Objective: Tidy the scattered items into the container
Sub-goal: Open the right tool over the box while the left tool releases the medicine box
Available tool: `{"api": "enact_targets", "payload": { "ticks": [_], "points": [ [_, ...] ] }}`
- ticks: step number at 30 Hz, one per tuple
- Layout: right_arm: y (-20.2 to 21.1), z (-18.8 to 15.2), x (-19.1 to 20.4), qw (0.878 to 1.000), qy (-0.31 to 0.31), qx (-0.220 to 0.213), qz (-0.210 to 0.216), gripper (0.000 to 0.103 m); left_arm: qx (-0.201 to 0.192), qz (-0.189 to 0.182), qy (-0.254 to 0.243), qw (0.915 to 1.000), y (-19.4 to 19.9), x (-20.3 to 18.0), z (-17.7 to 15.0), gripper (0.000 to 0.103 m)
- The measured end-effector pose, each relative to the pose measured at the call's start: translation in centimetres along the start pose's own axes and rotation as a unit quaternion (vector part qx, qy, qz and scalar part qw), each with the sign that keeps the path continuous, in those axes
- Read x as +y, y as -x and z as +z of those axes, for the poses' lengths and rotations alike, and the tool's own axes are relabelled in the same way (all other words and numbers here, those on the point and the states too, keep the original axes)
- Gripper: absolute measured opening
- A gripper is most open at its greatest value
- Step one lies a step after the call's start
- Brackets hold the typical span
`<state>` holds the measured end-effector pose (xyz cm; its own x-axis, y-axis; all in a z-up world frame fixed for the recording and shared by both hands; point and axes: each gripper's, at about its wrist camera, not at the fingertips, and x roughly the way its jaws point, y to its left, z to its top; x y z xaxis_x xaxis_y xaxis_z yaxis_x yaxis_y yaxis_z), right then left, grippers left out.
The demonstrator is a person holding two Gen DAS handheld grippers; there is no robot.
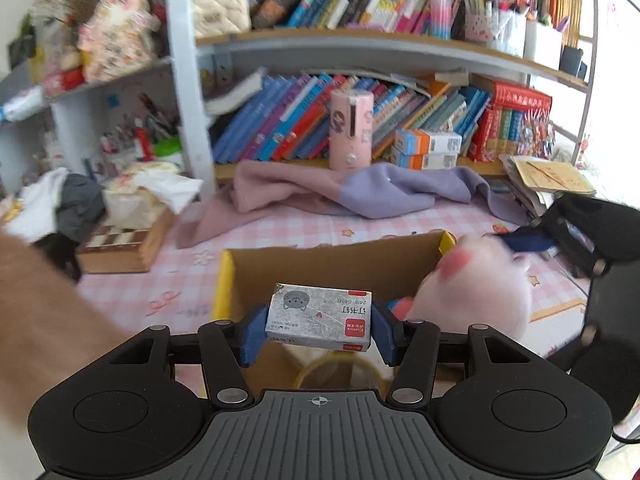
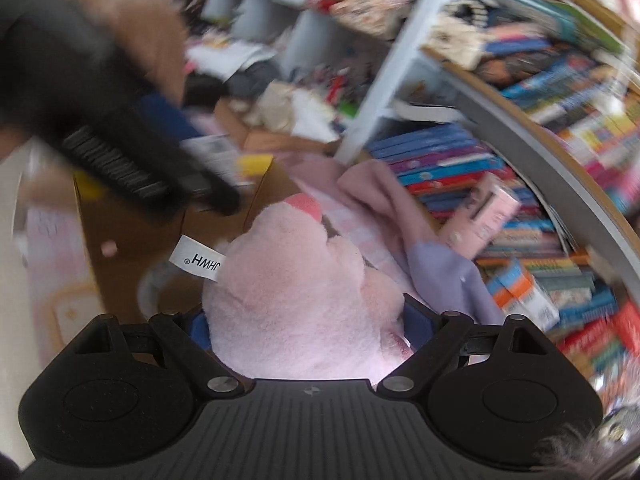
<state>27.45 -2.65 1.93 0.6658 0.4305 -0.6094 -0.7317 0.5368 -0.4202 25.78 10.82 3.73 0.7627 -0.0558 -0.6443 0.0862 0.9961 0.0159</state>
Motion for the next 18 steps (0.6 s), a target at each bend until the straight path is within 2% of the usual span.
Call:
{"api": "enact_targets", "payload": {
  "ticks": [3,8,13,18],
  "points": [
    [-2.7,-0.1,0.5,0.995,0.090,0.018,0.024,0.091,0.029,-0.014,-0.006,0.9995,-3.4,0.1,1.9,0.054],
    [-6.3,-0.8,1.3,0.973,0.221,0.049,0.044,0.091,0.082,-0.035,-0.014,0.9959,-8.5,0.0,3.6,0.054],
    [-7.7,-1.5,1.8,0.953,0.291,0.056,0.058,0.094,0.120,-0.040,-0.020,0.9918,-11.7,-0.7,3.4,0.054],
    [-8.5,-2.1,1.5,0.951,0.299,0.061,0.057,0.097,0.134,-0.047,-0.015,0.9898,-13.2,-0.9,3.3,0.056]
  ]
}}
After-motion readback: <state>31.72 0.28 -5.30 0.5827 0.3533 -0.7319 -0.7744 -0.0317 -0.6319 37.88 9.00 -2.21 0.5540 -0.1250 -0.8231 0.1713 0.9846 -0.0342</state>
